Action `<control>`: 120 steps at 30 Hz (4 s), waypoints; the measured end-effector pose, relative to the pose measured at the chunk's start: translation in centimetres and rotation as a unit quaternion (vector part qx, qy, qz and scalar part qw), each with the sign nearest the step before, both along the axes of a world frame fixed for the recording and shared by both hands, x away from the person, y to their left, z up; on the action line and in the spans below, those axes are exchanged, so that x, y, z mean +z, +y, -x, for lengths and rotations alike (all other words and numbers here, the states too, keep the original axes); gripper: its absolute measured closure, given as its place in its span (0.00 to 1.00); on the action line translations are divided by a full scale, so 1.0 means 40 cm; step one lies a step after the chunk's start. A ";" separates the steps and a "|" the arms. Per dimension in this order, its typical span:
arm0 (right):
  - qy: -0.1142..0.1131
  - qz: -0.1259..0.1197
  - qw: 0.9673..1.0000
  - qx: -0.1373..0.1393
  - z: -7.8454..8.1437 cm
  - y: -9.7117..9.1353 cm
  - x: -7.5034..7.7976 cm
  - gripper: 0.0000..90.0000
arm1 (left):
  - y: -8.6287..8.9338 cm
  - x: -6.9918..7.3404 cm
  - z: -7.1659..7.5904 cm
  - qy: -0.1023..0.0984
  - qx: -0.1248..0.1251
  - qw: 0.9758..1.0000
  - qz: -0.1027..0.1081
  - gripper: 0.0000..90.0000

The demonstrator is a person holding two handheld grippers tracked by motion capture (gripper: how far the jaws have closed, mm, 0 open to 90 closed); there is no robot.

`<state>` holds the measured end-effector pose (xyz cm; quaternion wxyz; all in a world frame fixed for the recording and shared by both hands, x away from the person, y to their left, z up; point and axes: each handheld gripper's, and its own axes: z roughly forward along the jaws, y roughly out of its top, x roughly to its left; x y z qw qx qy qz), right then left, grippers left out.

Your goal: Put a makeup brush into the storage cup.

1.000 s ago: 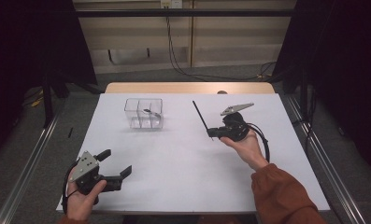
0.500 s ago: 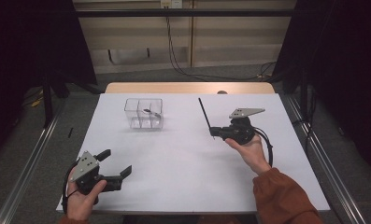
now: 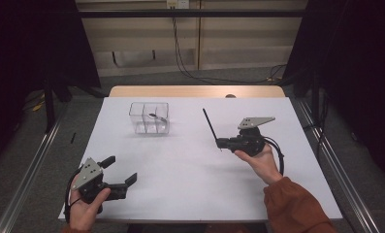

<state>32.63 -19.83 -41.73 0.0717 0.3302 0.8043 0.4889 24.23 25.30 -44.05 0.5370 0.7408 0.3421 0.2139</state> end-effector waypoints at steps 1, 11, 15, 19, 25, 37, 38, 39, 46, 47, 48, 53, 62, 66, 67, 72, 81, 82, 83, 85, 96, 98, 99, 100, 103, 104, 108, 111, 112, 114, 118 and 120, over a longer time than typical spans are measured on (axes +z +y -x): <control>0.003 -0.003 1.000 0.001 0.002 0.001 -0.001 0.96 | -0.001 0.001 0.001 -0.001 -0.001 1.000 0.000 0.04; 0.008 0.000 0.999 0.045 0.033 0.034 -0.001 0.96 | -0.005 0.007 0.002 -0.004 -0.005 1.000 0.003 0.04; 0.011 0.002 0.998 0.061 0.041 0.051 -0.002 0.96 | -0.006 0.009 0.000 -0.001 -0.011 1.000 0.010 0.03; 0.011 0.003 0.997 0.078 0.047 0.068 -0.001 0.96 | -0.002 0.012 -0.001 -0.006 -0.008 1.000 0.007 0.04; 0.013 0.009 0.995 0.097 0.054 0.086 0.001 0.96 | -0.010 0.017 -0.002 -0.010 -0.012 1.000 0.006 0.03; 0.020 0.039 0.989 0.141 0.061 0.108 0.018 0.96 | -0.051 0.045 -0.010 -0.008 -0.047 0.999 0.001 0.03; 0.022 0.042 0.988 0.145 0.062 0.111 0.018 0.96 | -0.054 0.048 -0.012 -0.008 -0.048 0.999 0.000 0.03; 0.023 0.047 0.988 0.148 0.063 0.113 0.018 0.96 | -0.056 0.051 -0.013 -0.009 -0.050 0.999 -0.002 0.04; 0.035 0.082 0.982 0.167 0.060 0.124 0.025 0.96 | -0.066 0.062 -0.016 -0.012 -0.057 0.998 -0.007 0.03; 0.037 0.089 0.980 0.172 0.058 0.126 0.028 0.96 | -0.067 0.063 -0.016 -0.012 -0.058 0.998 -0.007 0.03; 0.040 0.096 0.979 0.175 0.058 0.127 0.031 0.96 | -0.068 0.064 -0.017 -0.010 -0.059 0.998 -0.009 0.03; 0.045 0.135 0.971 0.193 0.054 0.136 0.044 0.96 | -0.070 0.063 -0.018 -0.005 -0.076 0.996 -0.039 0.03; 0.053 0.203 0.954 0.216 0.056 0.158 0.057 0.96 | -0.079 0.074 -0.023 0.004 -0.099 0.994 -0.055 0.03; 0.064 0.225 0.946 0.227 0.056 0.168 0.050 0.96 | -0.092 0.082 -0.021 0.001 -0.110 0.992 -0.060 0.04; 0.068 0.235 0.942 0.229 0.056 0.170 0.047 0.96 | -0.094 0.084 -0.022 0.001 -0.112 0.992 -0.064 0.03; 0.082 0.273 0.930 0.231 0.059 0.183 0.037 0.96 | -0.105 0.094 -0.029 0.004 -0.117 0.991 -0.066 0.03; 0.101 0.312 0.914 0.240 0.055 0.191 0.031 0.96 | -0.117 0.125 -0.039 0.004 -0.130 0.989 -0.064 0.04; 0.101 0.313 0.913 0.239 0.055 0.190 0.031 0.96 | -0.119 0.128 -0.041 0.002 -0.133 0.989 -0.066 0.04; 0.100 0.312 0.913 0.242 0.053 0.190 0.031 0.96 | -0.124 0.131 -0.042 0.003 -0.135 0.988 -0.068 0.03; 0.098 0.312 0.914 0.241 0.052 0.190 0.032 0.96 | -0.135 0.134 -0.044 0.005 -0.141 0.988 -0.068 0.04; 0.099 0.317 0.908 0.255 0.051 0.197 0.029 0.96 | -0.213 0.133 -0.065 0.019 -0.191 0.978 -0.085 0.04; 0.097 0.318 0.908 0.254 0.053 0.195 0.030 0.96 | -0.221 0.131 -0.068 0.020 -0.197 0.976 -0.090 0.04; 0.098 0.318 0.908 0.254 0.053 0.194 0.030 0.96 | -0.225 0.130 -0.070 0.022 -0.199 0.976 -0.091 0.04; 0.097 0.317 0.908 0.255 0.052 0.193 0.030 0.96 | -0.230 0.129 -0.071 0.024 -0.202 0.974 -0.094 0.04; 0.105 0.322 0.907 0.252 0.054 0.190 0.031 0.96 | -0.246 0.130 -0.074 0.030 -0.212 0.971 -0.103 0.04; 0.104 0.323 0.905 0.256 0.053 0.190 0.029 0.96 | -0.252 0.131 -0.075 0.032 -0.215 0.970 -0.104 0.04; 0.111 0.328 0.901 0.260 0.055 0.195 0.029 0.96 | -0.274 0.139 -0.081 0.043 -0.233 0.964 -0.119 0.04; 0.107 0.324 0.900 0.270 0.051 0.196 0.031 0.96 | -0.290 0.140 -0.084 0.047 -0.240 0.960 -0.134 0.05; 0.110 0.325 0.900 0.268 0.052 0.197 0.032 0.96 | -0.294 0.140 -0.085 0.051 -0.244 0.959 -0.137 0.05; 0.111 0.328 0.899 0.269 0.049 0.197 0.033 0.96 | -0.302 0.139 -0.089 0.057 -0.250 0.955 -0.146 0.05; 0.115 0.335 0.894 0.274 0.046 0.196 0.033 0.96 | -0.317 0.133 -0.094 0.082 -0.272 0.947 -0.152 0.05; 0.115 0.339 0.891 0.278 0.045 0.196 0.033 0.96 | -0.326 0.132 -0.094 0.098 -0.277 0.941 -0.170 0.05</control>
